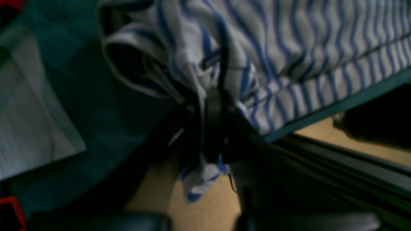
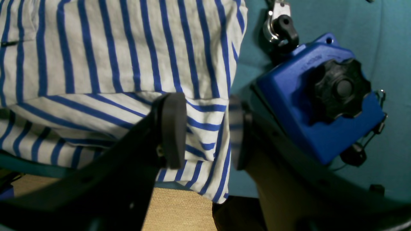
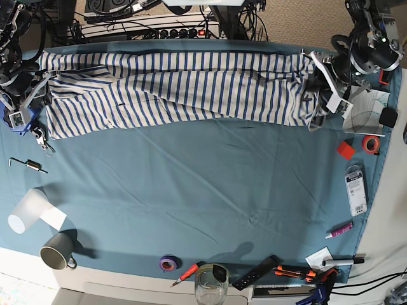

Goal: Fold the T-shirt properly
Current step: 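Carry the held shirt end with the left gripper toward the right gripper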

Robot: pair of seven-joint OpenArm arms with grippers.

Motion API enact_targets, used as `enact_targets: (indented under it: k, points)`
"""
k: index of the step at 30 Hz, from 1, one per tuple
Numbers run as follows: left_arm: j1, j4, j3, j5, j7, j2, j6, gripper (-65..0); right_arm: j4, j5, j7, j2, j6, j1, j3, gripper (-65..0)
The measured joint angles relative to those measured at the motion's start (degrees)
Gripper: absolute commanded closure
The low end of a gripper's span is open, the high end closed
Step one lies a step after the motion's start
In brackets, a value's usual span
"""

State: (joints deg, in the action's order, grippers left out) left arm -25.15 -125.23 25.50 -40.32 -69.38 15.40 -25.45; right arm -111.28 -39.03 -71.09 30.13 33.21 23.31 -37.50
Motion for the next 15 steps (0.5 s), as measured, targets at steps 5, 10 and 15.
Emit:
enact_targets:
  k: [5,10,15]
  points:
    - [0.1,-1.8,0.0,-8.6,0.1,-0.7,-5.3,0.0,0.0,0.0,1.0,0.0,0.0,0.0,0.0,-22.2]
    - [0.2,-1.8,0.0,-13.7,0.0,-7.2,-5.8,0.0,0.0,0.0,1.0,-0.7,-0.2,-1.0,0.0,-22.2]
    - [1.7,-1.8,-5.8,-12.9,0.0,-10.2,-5.7,0.0,0.0,-0.1,1.1,-2.8,-2.1,-2.7,0.0,-22.2]
